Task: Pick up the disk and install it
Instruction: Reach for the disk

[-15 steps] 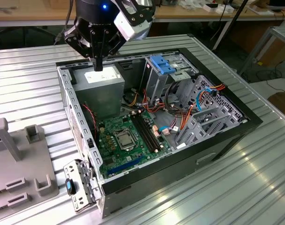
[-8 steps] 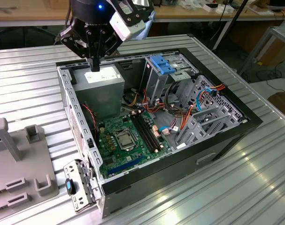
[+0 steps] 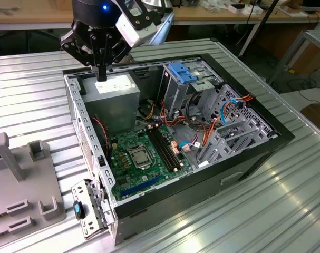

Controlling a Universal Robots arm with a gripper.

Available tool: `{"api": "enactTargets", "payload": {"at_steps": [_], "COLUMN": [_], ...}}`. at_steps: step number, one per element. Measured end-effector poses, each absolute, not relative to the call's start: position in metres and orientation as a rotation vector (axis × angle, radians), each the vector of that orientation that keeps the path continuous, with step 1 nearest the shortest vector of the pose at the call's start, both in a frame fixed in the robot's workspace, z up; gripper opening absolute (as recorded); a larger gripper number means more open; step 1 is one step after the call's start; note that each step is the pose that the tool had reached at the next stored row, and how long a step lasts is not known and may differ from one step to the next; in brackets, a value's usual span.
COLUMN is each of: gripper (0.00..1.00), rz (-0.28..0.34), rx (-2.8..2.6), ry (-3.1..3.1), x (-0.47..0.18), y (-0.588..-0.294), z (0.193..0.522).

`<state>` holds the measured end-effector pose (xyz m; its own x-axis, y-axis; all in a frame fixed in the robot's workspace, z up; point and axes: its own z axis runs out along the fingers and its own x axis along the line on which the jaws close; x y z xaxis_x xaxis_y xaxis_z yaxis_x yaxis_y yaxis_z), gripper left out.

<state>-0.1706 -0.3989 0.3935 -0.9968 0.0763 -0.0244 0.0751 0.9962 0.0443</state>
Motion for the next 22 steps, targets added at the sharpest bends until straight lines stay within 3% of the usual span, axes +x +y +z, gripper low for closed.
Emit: {"api": "enactTargets", "payload": {"at_steps": [22], "gripper": [0.11], "rz": [0.068], "rx": [0.118], "ry": [3.112], "x": [-0.201], "y": [-0.399], "z": [0.393]}}
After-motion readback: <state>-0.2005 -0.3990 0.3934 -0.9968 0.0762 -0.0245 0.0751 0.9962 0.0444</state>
